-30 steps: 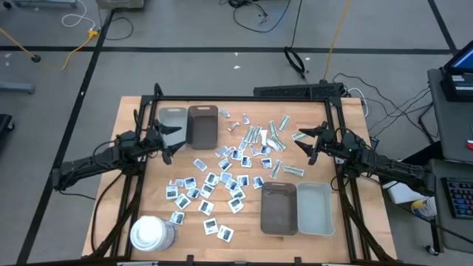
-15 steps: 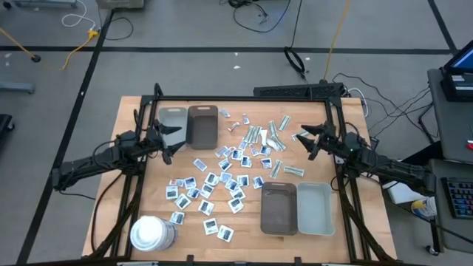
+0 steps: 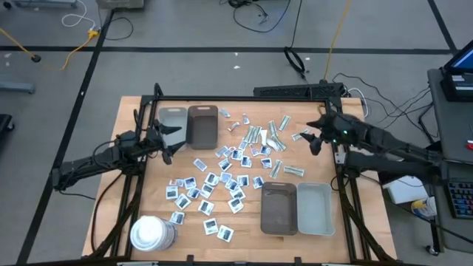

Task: Pick & Place First Aid Supplies
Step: Put the white bandage pack into the bottom gray bin

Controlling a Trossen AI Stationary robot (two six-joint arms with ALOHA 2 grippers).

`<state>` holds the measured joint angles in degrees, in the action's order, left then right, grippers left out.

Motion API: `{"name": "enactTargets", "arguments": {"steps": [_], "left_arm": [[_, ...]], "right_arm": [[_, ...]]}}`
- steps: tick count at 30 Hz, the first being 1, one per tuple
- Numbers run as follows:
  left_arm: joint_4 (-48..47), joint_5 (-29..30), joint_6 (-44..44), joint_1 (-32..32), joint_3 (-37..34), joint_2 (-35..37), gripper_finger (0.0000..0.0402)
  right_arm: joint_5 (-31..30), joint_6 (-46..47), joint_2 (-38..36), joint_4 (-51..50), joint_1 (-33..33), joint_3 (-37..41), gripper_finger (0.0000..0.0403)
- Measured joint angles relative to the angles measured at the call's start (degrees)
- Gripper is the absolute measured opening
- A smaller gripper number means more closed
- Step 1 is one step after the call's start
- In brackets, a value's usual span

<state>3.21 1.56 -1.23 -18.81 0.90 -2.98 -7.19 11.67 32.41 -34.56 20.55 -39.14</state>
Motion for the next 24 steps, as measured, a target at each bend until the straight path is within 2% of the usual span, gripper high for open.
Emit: {"name": "enactTargets", "arguments": {"steps": [6,14,20,24], "left_arm": [[-0.03,0.00,0.00,-0.01,0.01,0.00,0.0306],[-0.03,0.02,0.00,0.00,0.01,0.00,0.0306],[-0.03,0.03,0.00,-0.01,0.01,0.00,0.0306],[-0.03,0.04,0.00,0.00,0.01,0.00,0.0306]], "right_arm": [[5.64,-0.46,9.47,-14.30,-0.04,-10.32,0.0263],[11.84,-0.49,18.71,-30.73,-0.04,-18.41,0.0263],[11.87,-0.93,26.02,-42.67,-0.04,-23.72,0.0263],[11.97,-0.84,30.62,-47.26,-0.04,-26.62,0.0263]]}}
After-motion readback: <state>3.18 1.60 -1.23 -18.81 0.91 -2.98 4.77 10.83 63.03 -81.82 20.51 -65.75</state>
